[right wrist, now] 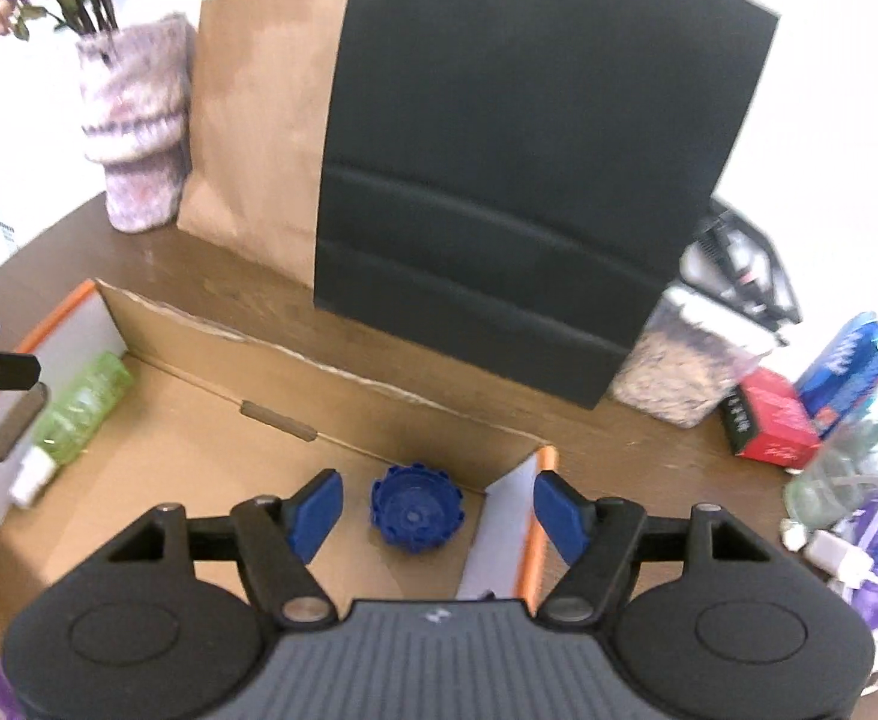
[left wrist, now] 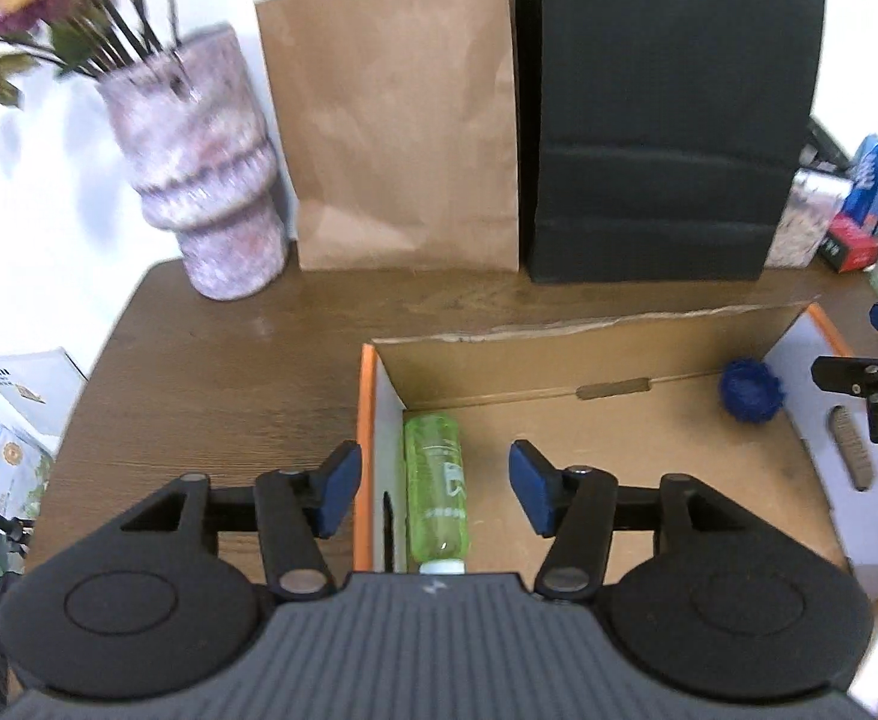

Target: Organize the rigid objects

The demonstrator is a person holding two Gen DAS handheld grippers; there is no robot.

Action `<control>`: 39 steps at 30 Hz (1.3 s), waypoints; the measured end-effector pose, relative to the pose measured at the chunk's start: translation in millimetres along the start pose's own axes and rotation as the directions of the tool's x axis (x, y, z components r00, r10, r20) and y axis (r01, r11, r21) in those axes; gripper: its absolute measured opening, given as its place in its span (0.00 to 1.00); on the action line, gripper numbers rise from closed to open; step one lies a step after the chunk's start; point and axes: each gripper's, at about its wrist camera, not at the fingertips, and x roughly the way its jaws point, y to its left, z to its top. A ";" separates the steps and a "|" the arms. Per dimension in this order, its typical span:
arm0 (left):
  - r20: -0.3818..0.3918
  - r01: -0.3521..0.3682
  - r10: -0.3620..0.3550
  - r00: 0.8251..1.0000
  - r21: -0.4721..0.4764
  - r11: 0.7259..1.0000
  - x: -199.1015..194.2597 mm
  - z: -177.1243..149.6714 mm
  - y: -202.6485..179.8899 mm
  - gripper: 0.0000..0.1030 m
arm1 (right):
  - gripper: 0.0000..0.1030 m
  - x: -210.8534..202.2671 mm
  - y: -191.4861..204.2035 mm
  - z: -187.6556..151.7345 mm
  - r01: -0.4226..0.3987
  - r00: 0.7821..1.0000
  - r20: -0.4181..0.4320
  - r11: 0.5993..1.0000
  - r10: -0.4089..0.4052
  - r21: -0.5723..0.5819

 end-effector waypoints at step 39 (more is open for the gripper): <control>0.640 0.015 -0.012 0.768 0.000 1.000 -345.0 -360.6 -16.5 0.92 | 0.93 -356.7 87.8 -344.1 -0.044 0.776 0.629 0.989 -0.054 0.139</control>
